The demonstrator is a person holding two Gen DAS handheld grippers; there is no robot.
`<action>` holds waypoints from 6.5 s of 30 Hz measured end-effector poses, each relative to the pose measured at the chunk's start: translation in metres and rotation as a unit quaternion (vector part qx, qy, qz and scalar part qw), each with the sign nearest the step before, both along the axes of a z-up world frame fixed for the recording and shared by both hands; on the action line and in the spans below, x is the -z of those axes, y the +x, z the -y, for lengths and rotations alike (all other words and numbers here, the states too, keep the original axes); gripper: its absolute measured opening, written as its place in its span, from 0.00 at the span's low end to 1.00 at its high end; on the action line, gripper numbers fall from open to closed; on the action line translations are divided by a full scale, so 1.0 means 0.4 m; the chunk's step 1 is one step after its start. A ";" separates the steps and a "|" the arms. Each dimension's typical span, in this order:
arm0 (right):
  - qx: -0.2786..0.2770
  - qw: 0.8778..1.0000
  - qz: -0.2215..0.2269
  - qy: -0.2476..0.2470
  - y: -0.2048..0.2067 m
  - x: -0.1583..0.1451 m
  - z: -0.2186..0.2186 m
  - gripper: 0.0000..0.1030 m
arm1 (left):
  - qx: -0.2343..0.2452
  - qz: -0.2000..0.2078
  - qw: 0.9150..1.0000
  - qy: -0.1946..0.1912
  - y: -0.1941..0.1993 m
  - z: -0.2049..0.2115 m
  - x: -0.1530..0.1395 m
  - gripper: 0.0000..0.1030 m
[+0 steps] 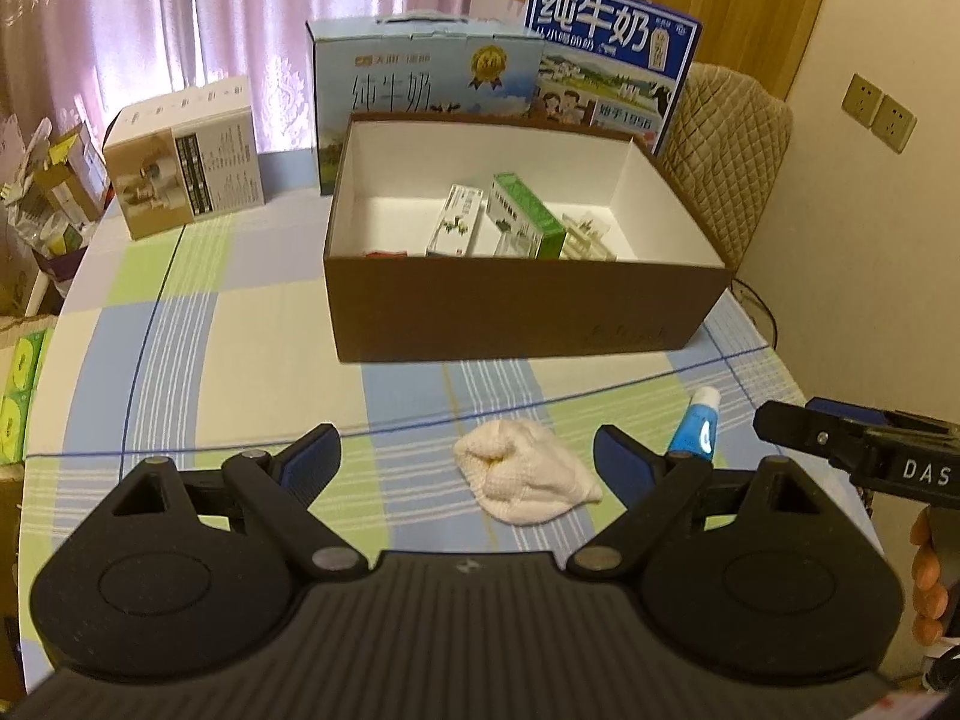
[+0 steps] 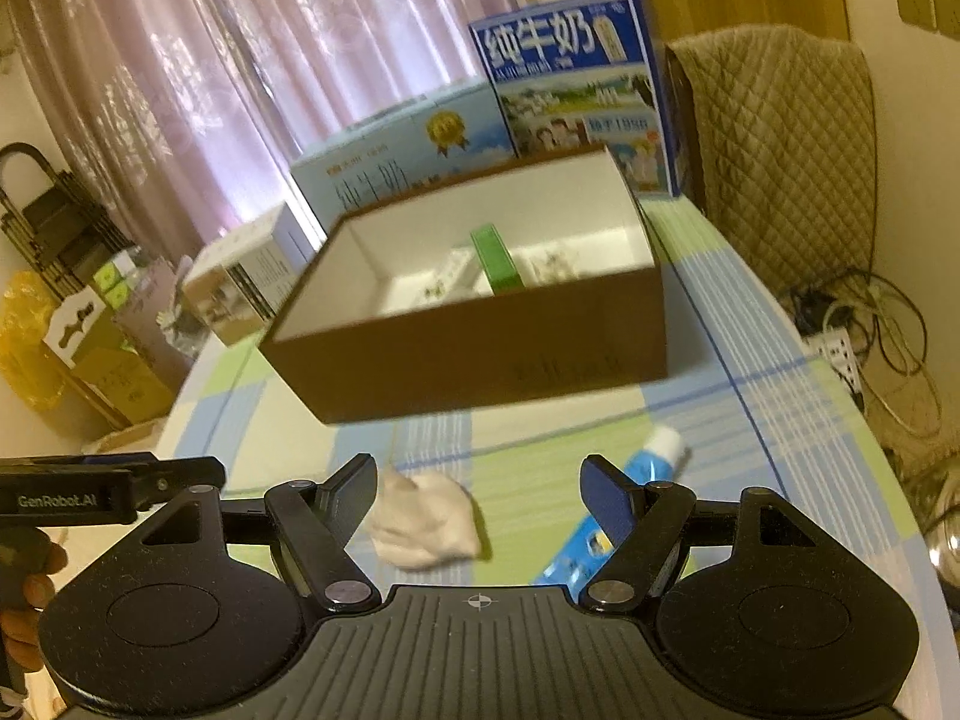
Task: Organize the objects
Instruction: 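Withdraw both tools from the box toward the white cloth and blue tube, then grasp the blue tube with the right tool while the left tool grasps the white cloth, then lift the white cloth and blue tube off the table with both tools, then carry the cloth and blue tube over the brown box with both tools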
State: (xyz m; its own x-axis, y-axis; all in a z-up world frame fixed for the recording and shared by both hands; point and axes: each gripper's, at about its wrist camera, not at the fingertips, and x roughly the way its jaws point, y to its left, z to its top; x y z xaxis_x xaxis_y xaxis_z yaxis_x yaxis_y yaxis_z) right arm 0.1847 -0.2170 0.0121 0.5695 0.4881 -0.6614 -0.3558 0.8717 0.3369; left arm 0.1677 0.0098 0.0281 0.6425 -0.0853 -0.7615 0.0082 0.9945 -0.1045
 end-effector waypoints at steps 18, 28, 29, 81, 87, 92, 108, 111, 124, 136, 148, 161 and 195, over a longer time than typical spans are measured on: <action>0.026 0.996 -0.055 -0.058 0.025 0.120 0.018 0.70 | 0.004 -0.054 0.998 0.024 0.007 0.016 0.105 0.87; 0.046 0.993 -0.061 -0.089 0.074 0.160 0.016 0.56 | 0.003 -0.076 0.997 0.027 0.040 0.011 0.143 0.87; 0.051 0.993 -0.063 -0.090 0.082 0.165 0.018 0.55 | 0.002 -0.078 0.997 0.027 0.044 0.009 0.146 0.87; 0.006 0.990 -0.057 -0.130 0.156 0.289 -0.014 0.31 | 0.029 -0.092 0.995 0.020 0.210 0.098 0.286 0.90; 0.013 0.990 -0.063 -0.123 0.157 0.290 -0.011 0.31 | 0.039 -0.086 0.995 0.036 0.252 0.120 0.333 0.90; 0.010 0.990 -0.064 -0.126 0.157 0.293 -0.014 0.31 | 0.047 -0.078 0.996 0.021 0.259 0.117 0.347 0.79; -0.113 0.975 -0.016 -0.189 0.055 0.311 -0.114 0.31 | 0.069 -0.065 0.994 0.046 0.096 0.068 0.311 0.44; -0.142 0.972 -0.011 -0.190 0.023 0.312 -0.132 0.31 | 0.053 -0.072 0.995 0.046 0.054 0.035 0.306 0.44; -0.186 0.966 -0.013 -0.176 -0.051 0.316 -0.155 0.32 | -0.027 -0.092 0.995 0.037 -0.042 -0.088 0.293 0.51; -0.158 0.975 -0.033 -0.155 -0.070 0.314 -0.134 0.60 | 0.135 -0.049 0.983 0.112 -0.080 -0.043 0.263 0.86; -0.128 0.979 -0.042 -0.150 -0.084 0.310 -0.112 0.62 | 0.144 -0.067 0.977 0.141 -0.060 -0.012 0.322 0.69; -0.148 0.970 -0.004 -0.191 -0.079 0.316 -0.159 0.37 | 0.027 -0.104 0.990 0.096 -0.038 -0.029 0.292 0.50; -0.064 0.994 -0.005 -0.088 0.040 0.193 -0.054 0.35 | -0.027 -0.042 0.996 0.072 0.032 -0.077 0.148 0.47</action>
